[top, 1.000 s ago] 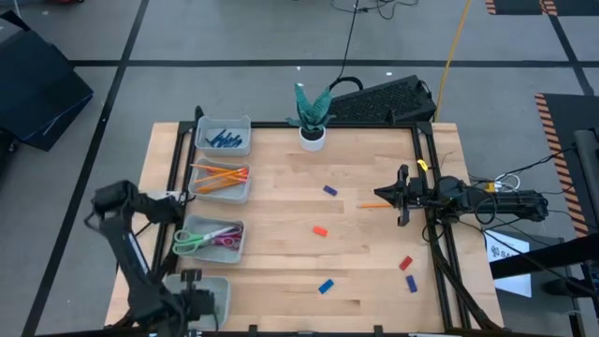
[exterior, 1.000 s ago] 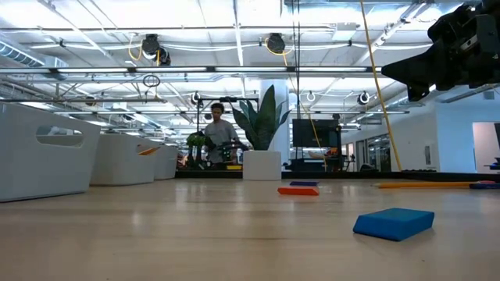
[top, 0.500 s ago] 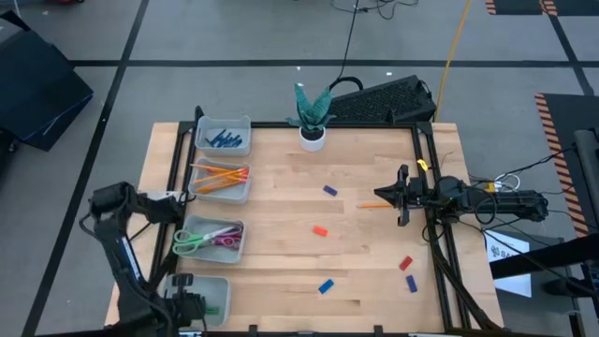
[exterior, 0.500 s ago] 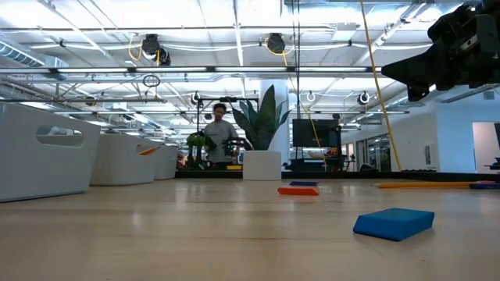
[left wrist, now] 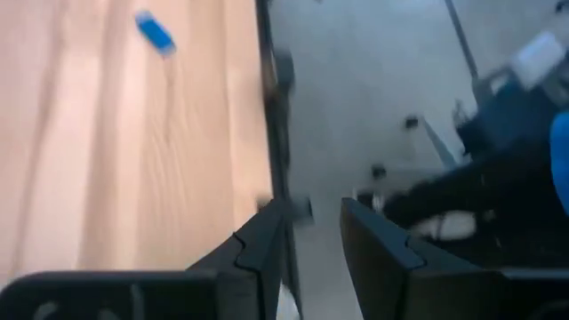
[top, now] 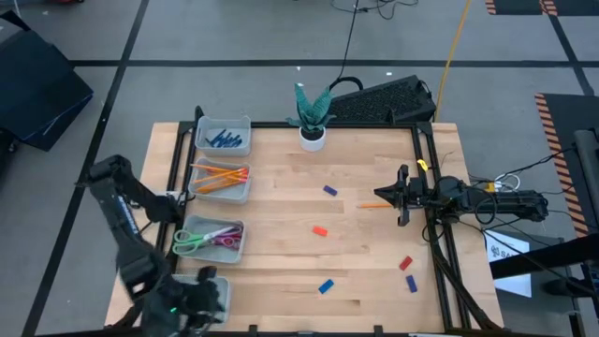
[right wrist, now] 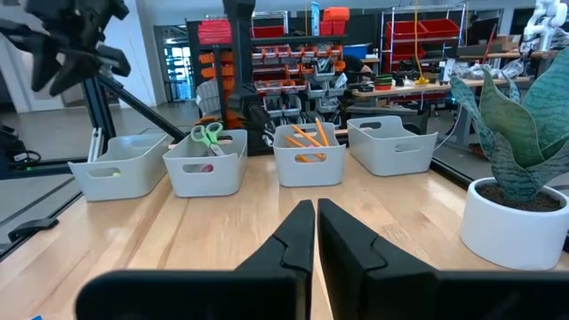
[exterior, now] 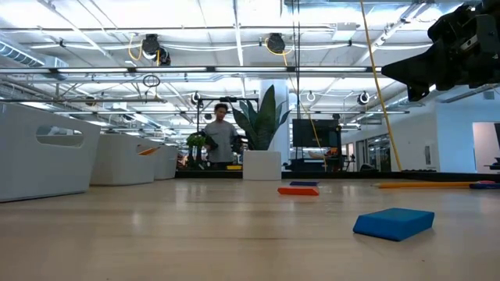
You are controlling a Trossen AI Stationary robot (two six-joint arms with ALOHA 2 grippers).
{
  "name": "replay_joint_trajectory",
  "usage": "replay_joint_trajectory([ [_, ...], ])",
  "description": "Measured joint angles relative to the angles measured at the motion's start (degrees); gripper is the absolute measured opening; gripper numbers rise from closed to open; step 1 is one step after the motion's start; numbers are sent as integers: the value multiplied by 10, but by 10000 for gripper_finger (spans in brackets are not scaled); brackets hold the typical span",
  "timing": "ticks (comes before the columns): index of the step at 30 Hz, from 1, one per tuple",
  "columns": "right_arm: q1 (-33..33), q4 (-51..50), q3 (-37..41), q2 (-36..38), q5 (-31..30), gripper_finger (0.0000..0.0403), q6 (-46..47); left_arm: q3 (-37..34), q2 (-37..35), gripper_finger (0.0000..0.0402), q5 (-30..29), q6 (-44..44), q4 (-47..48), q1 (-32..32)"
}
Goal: Sort crayons/erasers/pens/pencils in bins
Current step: Put the orange eraser into the bottom
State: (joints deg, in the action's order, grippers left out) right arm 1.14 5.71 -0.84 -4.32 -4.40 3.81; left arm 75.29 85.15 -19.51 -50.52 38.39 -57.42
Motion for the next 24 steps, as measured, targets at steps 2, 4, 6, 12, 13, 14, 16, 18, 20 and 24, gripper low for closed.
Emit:
replay_joint_trajectory([
  [2, 0, 0, 0, 0, 0, 13, 0, 0, 3, 115, 0, 37, -28, 39],
  [4, 0, 0, 0, 0, 0, 13, 0, 0, 5, 115, 2, 77, -62, 81],
  [6, 0, 0, 0, 0, 0, 13, 0, 0, 5, 115, 2, 117, -102, 119],
  [12, 0, 0, 0, 0, 0, 13, 0, 0, 5, 115, 10, 200, -230, 207],
  [13, 0, 0, 0, 0, 0, 13, 0, 0, 5, 115, 11, 205, -250, 218],
  [14, 0, 0, 0, 0, 0, 13, 0, 0, 5, 115, 11, 209, -267, 227],
  [16, 0, 0, 0, 0, 0, 13, 0, 0, 5, 115, 13, 214, -292, 241],
  [18, 0, 0, 0, 0, 0, 13, 0, 0, 5, 115, 14, 221, -309, 249],
  [20, 0, 0, 0, 0, 0, 13, 0, 0, 6, 115, 13, 236, -311, 255],
  [24, 0, 0, 0, 0, 0, 13, 0, 0, 13, 115, 6, 265, -301, 268],
])
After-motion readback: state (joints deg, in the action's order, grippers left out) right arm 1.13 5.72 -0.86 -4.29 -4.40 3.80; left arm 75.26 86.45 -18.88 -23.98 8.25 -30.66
